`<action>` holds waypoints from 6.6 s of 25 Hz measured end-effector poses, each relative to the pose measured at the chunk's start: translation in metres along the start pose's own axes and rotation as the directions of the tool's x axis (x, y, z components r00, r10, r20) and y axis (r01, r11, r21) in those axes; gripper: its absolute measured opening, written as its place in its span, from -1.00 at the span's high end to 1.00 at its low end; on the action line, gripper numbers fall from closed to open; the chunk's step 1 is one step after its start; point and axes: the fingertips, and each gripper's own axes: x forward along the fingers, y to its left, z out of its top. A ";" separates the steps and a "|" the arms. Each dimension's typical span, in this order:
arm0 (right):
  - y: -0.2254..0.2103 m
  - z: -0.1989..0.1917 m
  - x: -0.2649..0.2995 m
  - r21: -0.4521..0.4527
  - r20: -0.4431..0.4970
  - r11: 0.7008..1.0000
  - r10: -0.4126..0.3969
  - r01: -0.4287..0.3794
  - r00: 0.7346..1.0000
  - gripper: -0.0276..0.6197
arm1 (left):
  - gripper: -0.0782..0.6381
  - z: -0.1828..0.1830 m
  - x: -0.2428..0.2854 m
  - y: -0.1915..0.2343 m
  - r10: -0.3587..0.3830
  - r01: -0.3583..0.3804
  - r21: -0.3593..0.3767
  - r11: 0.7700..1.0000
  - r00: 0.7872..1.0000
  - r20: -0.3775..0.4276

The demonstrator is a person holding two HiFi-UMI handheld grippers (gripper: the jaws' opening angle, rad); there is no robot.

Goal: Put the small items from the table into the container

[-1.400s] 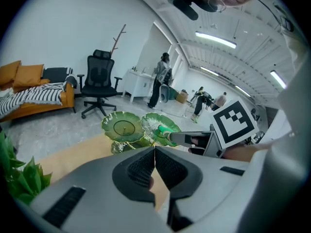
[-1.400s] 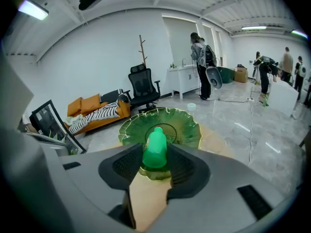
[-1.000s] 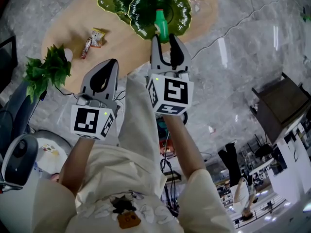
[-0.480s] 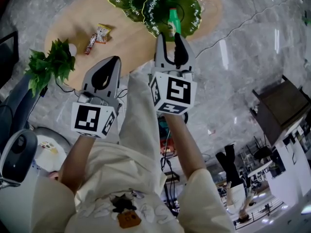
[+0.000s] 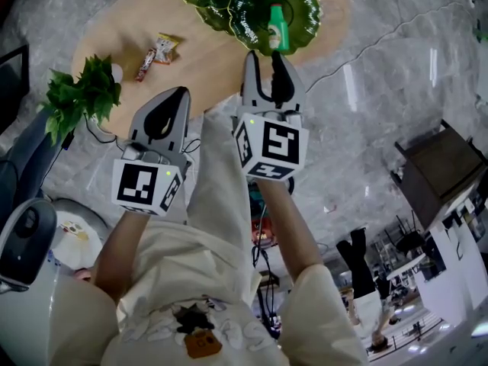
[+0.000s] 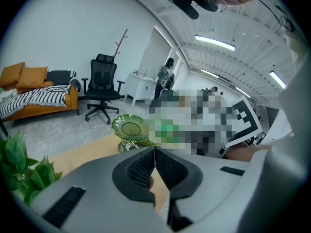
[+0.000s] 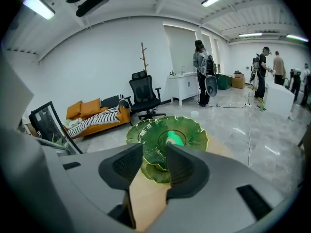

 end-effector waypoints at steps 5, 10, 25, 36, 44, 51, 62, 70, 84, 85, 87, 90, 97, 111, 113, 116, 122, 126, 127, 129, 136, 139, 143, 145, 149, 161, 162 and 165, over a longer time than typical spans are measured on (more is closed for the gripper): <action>0.007 0.000 -0.004 -0.004 0.004 1.000 0.017 -0.017 1.000 0.45 | 0.76 0.001 -0.007 -0.002 0.013 -0.013 0.042 0.999 1.000 0.005; 0.019 -0.004 -0.007 -0.019 0.002 0.999 0.037 -0.037 0.999 0.45 | 0.76 -0.002 -0.015 -0.003 -0.007 0.007 0.006 1.000 1.000 0.021; 0.085 -0.021 0.001 -0.063 -0.030 0.991 0.115 -0.117 0.993 0.45 | 0.76 -0.020 -0.056 0.042 0.058 -0.057 -0.056 0.997 0.998 0.032; 0.129 -0.043 0.013 -0.084 -0.077 0.982 0.163 -0.169 0.984 0.45 | 0.76 -0.038 -0.084 0.080 0.116 -0.113 -0.108 0.988 0.993 0.029; 0.158 -0.065 0.030 -0.096 -0.107 0.978 0.178 -0.188 0.978 0.59 | 0.76 -0.058 -0.096 0.108 0.140 -0.136 -0.133 0.982 0.990 0.023; 0.178 -0.089 0.040 -0.110 -0.149 0.967 0.212 -0.230 0.966 0.65 | 0.76 -0.077 -0.098 0.125 0.140 -0.138 -0.168 0.976 0.990 -0.001; 0.202 -0.125 0.058 -0.111 -0.202 0.955 0.251 -0.277 0.947 0.69 | 0.76 -0.099 -0.097 0.143 0.146 -0.147 -0.175 0.973 0.989 -0.018; 0.209 -0.142 0.070 -0.125 -0.218 0.949 0.257 -0.288 0.941 0.74 | 0.76 -0.118 -0.093 0.148 0.143 -0.148 -0.190 0.970 0.989 -0.042; 0.208 -0.182 0.091 -0.102 -0.250 0.953 0.252 -0.284 0.935 0.77 | 0.76 -0.145 -0.070 0.164 0.144 -0.154 -0.198 0.968 0.987 -0.064; 0.207 -0.183 0.094 -0.104 -0.250 0.953 0.252 -0.285 0.935 0.77 | 0.76 -0.146 -0.068 0.165 0.144 -0.154 -0.197 0.968 0.988 -0.064; 0.206 -0.188 0.099 -0.104 -0.252 0.953 0.252 -0.285 0.934 0.77 | 0.76 -0.149 -0.064 0.166 0.141 -0.151 -0.196 0.969 0.988 -0.067; 0.205 -0.195 0.107 -0.099 -0.257 0.953 0.253 -0.286 0.933 0.77 | 0.76 -0.153 -0.060 0.167 0.135 -0.147 -0.194 0.970 0.988 -0.073; 0.203 -0.211 0.122 -0.114 -0.285 0.951 0.247 -0.288 0.926 0.77 | 0.76 -0.158 -0.050 0.172 0.133 -0.146 -0.194 0.970 0.988 -0.078; 0.198 -0.231 0.155 -0.090 -0.322 0.957 0.235 -0.277 0.917 0.76 | 0.76 -0.166 -0.039 0.184 0.133 -0.147 -0.185 0.972 0.987 -0.089; 0.200 -0.233 0.158 -0.094 -0.330 0.955 0.237 -0.282 0.914 0.76 | 0.76 -0.167 -0.038 0.184 0.130 -0.145 -0.186 0.972 0.987 -0.092; 0.202 -0.237 0.161 -0.084 -0.344 0.957 0.233 -0.277 0.910 0.76 | 0.76 -0.167 -0.036 0.184 0.115 -0.131 -0.189 0.973 0.989 -0.095; 0.206 -0.242 0.169 -0.061 -0.360 0.961 0.230 -0.269 0.904 0.76 | 0.76 -0.165 -0.030 0.186 0.106 -0.122 -0.188 0.975 0.990 -0.095; 0.203 -0.246 0.172 -0.079 -0.358 0.967 0.199 -0.242 0.912 0.76 | 0.76 -0.168 -0.029 0.188 0.111 -0.129 -0.193 0.973 0.989 -0.102; 0.202 -0.246 0.172 -0.089 -0.356 0.967 0.192 -0.237 0.915 0.76 | 0.76 -0.169 -0.029 0.189 0.112 -0.130 -0.193 0.972 0.988 -0.101; 0.203 -0.245 0.172 -0.102 -0.351 0.967 0.183 -0.231 0.918 0.76 | 0.76 -0.170 -0.029 0.191 0.117 -0.135 -0.193 0.972 0.988 -0.101; 0.197 -0.250 0.174 -0.104 -0.362 0.970 0.170 -0.221 0.916 0.76 | 0.76 -0.173 -0.030 0.192 0.120 -0.139 -0.201 0.970 0.987 -0.104; 0.196 -0.256 0.174 -0.127 -0.379 0.962 0.177 -0.240 0.908 0.77 | 0.76 -0.175 -0.030 0.190 0.120 -0.141 -0.204 0.969 0.987 -0.110; 0.192 -0.258 0.174 -0.164 -0.392 0.955 0.166 -0.246 0.905 0.88 | 0.76 -0.173 -0.029 0.191 0.122 -0.141 -0.201 0.969 0.987 -0.108; 0.193 -0.259 0.172 -0.157 -0.394 0.955 0.172 -0.251 0.903 0.89 | 0.76 -0.173 -0.029 0.191 0.122 -0.142 -0.200 0.970 0.987 -0.109; 0.191 -0.259 0.169 -0.151 -0.404 0.955 0.176 -0.256 0.897 0.90 | 0.76 -0.172 -0.029 0.190 0.120 -0.140 -0.200 0.970 0.987 -0.107; 0.178 -0.230 0.156 -0.136 -0.366 0.956 0.195 -0.259 0.910 0.90 | 0.76 -0.159 -0.026 0.179 0.128 -0.149 -0.204 0.968 0.985 -0.112; 0.178 -0.227 0.154 -0.130 -0.363 0.956 0.199 -0.261 0.910 0.90 | 0.76 -0.157 -0.026 0.177 0.128 -0.148 -0.199 0.969 0.986 -0.110; 0.176 -0.222 0.147 -0.116 -0.359 0.956 0.212 -0.269 0.909 0.90 | 0.76 -0.154 -0.025 0.170 0.123 -0.142 -0.193 0.971 0.987 -0.107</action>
